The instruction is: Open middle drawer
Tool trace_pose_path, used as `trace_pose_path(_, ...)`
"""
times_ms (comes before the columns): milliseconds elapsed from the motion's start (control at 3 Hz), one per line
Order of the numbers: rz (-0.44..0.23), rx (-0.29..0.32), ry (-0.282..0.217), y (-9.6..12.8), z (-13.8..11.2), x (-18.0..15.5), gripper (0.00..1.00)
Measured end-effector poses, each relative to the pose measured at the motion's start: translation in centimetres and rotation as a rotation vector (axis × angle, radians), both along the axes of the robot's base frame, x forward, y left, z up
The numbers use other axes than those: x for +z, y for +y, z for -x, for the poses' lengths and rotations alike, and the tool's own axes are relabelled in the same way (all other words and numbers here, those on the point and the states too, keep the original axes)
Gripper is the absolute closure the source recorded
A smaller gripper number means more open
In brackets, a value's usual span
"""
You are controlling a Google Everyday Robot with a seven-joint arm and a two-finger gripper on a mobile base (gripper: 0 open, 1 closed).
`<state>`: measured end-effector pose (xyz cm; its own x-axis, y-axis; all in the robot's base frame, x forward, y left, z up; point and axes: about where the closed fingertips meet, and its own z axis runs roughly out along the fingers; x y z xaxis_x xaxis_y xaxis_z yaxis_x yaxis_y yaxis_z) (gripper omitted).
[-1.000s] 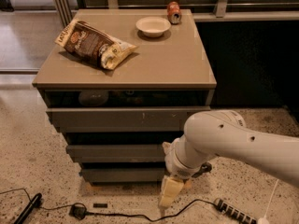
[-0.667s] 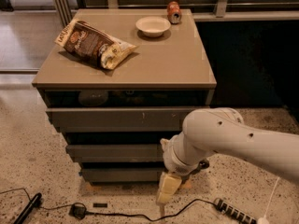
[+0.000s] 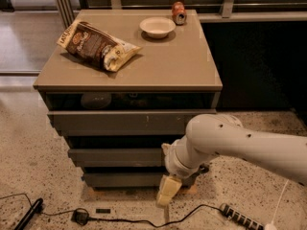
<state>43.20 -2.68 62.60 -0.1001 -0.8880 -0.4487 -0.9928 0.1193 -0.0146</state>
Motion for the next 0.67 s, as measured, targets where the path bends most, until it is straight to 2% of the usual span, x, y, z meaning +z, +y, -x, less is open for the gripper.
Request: trace_pose_path(667,-0.035,0.018,0.034,4.3,-2.5,-3.2,0.0)
